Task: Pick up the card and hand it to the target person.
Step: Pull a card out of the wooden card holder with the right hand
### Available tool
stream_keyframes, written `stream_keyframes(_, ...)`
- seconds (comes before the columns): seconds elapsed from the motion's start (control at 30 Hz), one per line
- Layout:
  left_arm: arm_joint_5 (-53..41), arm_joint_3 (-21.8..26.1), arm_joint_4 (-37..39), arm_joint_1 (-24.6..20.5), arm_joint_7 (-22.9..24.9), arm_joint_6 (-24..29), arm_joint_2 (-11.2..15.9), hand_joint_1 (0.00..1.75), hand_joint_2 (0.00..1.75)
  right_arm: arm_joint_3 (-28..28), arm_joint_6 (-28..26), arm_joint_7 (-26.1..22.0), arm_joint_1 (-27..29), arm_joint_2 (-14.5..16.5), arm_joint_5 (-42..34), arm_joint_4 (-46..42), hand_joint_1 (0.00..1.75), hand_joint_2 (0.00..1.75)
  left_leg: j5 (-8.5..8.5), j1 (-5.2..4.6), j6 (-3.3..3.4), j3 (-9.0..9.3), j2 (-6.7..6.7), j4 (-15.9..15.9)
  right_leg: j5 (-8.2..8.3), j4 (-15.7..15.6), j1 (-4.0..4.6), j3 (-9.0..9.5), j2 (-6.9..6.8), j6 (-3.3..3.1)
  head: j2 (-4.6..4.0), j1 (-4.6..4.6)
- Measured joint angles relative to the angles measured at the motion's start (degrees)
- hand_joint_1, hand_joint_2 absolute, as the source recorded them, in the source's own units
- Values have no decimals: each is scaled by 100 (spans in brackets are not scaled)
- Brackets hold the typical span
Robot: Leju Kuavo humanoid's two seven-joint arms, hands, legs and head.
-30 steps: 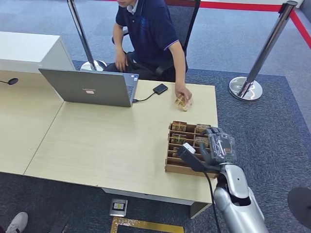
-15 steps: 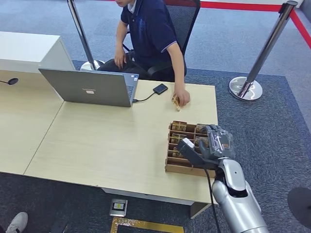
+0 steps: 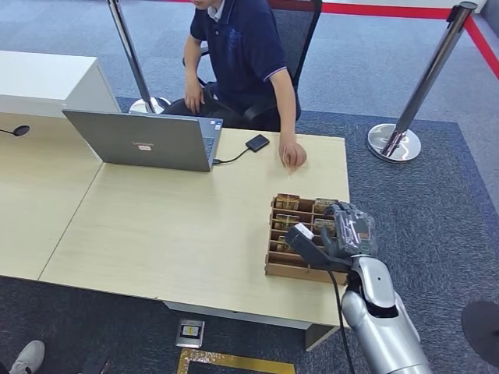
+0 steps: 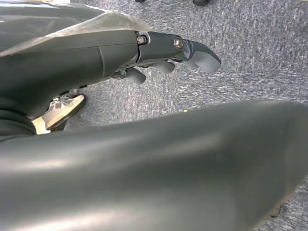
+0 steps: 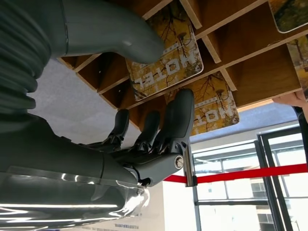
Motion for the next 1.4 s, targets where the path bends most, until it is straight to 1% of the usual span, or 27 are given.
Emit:
stream_keyframes(0.1, 10, 0, 0, 0, 1, 0, 0, 0, 0, -9, -22, 3, 25, -6, 0, -5, 92, 175, 0, 0, 0, 0, 0, 1, 0, 0, 0, 0, 0, 0, 0, 0)
stream_keyframes(0.13, 15, 0, 0, 0, 1, 0, 0, 0, 0, -12, -28, 4, 39, -8, 1, -9, 100, 175, 0, 0, 0, 0, 0, 1, 0, 0, 0, 0, 0, 0, 0, 0)
stream_keyframes(0.2, 20, 1, 1, 0, 1, 0, 0, 0, 0, -16, -31, 5, 67, -15, 7, -36, 127, 175, 0, 0, 0, 0, 0, 2, 1, 0, 0, 0, 0, 0, 0, 1)
stream_keyframes(0.23, 21, 1, 1, 1, 1, 0, 0, 0, 0, -18, -30, 5, 77, -20, 12, -57, 147, 175, 0, 0, 0, 0, 0, 2, 1, 0, 0, 0, 0, 0, 0, 1)
stream_keyframes(0.27, 22, 1, 2, 0, 1, -1, 0, 0, 0, -19, -29, 5, 85, -25, 18, -85, 161, 175, 0, 0, 0, 0, 0, 2, 1, 0, 0, 0, 0, 0, 0, 1)
stream_keyframes(0.33, 23, 0, 2, 0, 1, -1, -1, 0, 0, -19, -29, 4, 101, -32, 36, -136, 175, 175, 0, 0, 0, 1, 0, 2, 1, 0, 0, 0, 0, 0, 0, 0)
stream_keyframes(0.63, 49, 1, 2, 0, 1, 0, -3, 0, 0, -22, -71, -61, 225, -55, 132, -337, 175, 175, 4, 0, 4, -1, 0, 3, 8, 0, 0, 1, 0, 3, 0, 0)
stream_keyframes(0.77, 89, 1, 2, 1, -1, 0, -7, 0, 0, -36, -129, -82, 334, -78, 214, -571, 175, 175, 6, 0, 5, -3, 0, 4, 10, -1, 0, -1, 0, 5, 0, 0)
stream_keyframes(0.93, 122, 1, 2, 2, -23, 0, -11, 0, 0, -60, -148, -192, 563, -184, 293, -1264, 175, 175, 6, 0, 5, -6, 0, 5, 10, -1, 0, -3, 0, 5, 0, 0)
stream_keyframes(1.1, 119, 1, 2, 1, -55, -1, -11, 0, 0, -55, -81, -484, 701, -366, 144, -2196, 175, 175, 6, 0, 5, -6, 0, 5, 11, -1, 0, -3, 0, 4, 0, 0)
stream_keyframes(1.27, 74, 1, 2, -3, -109, -7, -16, 0, 0, -9, 34, -741, 647, -436, -54, -2884, 175, 175, 7, 0, 4, -7, 0, 5, 14, 0, 0, -2, 0, 5, 0, 0)
stream_keyframes(1.4, -3, 1, 2, -31, -142, -25, -33, 0, 0, 152, 111, -854, 276, -363, -226, -2988, 175, 175, 13, 0, 5, -6, 4, 5, 16, 2, 0, -2, 0, 2, 0, 1)
